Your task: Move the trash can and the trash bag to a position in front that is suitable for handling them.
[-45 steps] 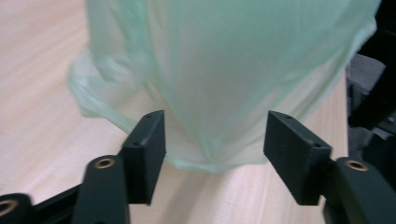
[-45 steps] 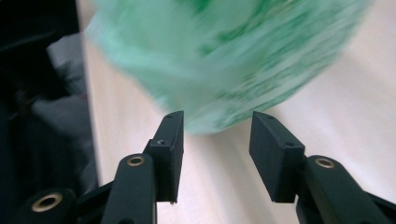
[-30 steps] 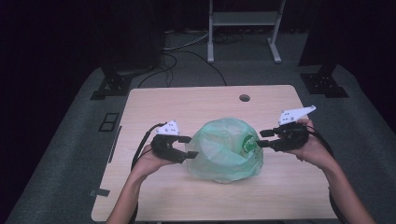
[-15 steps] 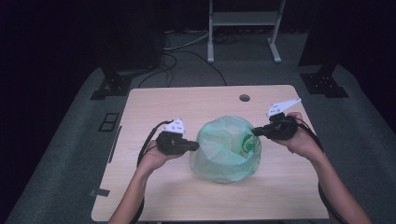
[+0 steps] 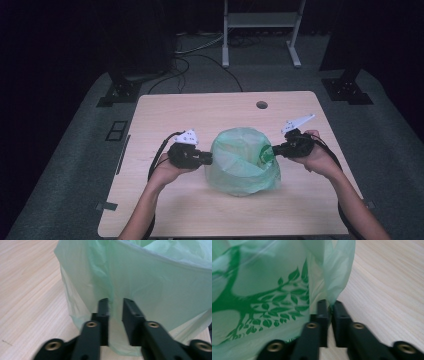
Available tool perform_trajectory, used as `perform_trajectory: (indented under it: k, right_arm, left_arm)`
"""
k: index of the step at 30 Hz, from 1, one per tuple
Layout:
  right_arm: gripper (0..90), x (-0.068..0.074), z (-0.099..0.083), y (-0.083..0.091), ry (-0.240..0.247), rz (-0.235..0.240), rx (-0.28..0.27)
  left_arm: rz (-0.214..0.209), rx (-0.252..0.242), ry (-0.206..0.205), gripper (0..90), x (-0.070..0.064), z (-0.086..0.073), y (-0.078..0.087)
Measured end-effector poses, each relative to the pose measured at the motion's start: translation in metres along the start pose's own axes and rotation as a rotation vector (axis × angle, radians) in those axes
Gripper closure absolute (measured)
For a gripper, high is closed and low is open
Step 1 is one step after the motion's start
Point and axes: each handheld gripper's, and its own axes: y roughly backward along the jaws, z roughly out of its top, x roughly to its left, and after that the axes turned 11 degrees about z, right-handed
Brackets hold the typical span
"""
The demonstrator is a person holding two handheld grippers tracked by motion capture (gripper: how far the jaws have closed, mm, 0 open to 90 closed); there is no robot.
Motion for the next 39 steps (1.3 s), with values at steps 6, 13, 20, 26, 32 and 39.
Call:
perform_trajectory:
  k: [6, 13, 20, 26, 32, 39]
  right_arm:
    - [61.7, 0.013, -0.011, 0.024, 0.036, 0.007, -0.117]
    - [53.3, 0.037, -0.018, 0.039, 0.133, 0.112, -0.16]
    - [51.8, 0.054, -0.016, 0.029, 0.204, 0.161, -0.076]
    - [50.2, 0.052, -0.021, 0.021, 0.191, 0.139, -0.079]
    - [48.1, 0.048, -0.03, 0.005, 0.175, 0.114, -0.064]
    - [47.9, 0.046, -0.038, -0.004, 0.162, 0.092, -0.055]
  left_arm:
    - [0.033, -0.022, 0.028, 44.4, -0.007, -0.003, 0.008]
    - [0.032, -0.023, -0.003, 35.2, -0.022, -0.002, 0.011]
    - [0.008, -0.017, -0.025, 32.8, -0.029, 0.001, 0.005]
    - [-0.009, -0.022, -0.007, 32.3, -0.031, -0.002, -0.001]
    - [-0.015, 0.004, -0.021, 29.2, -0.037, -0.001, -0.012]
    - [-0.004, 0.019, -0.006, 27.0, -0.036, -0.003, -0.02]
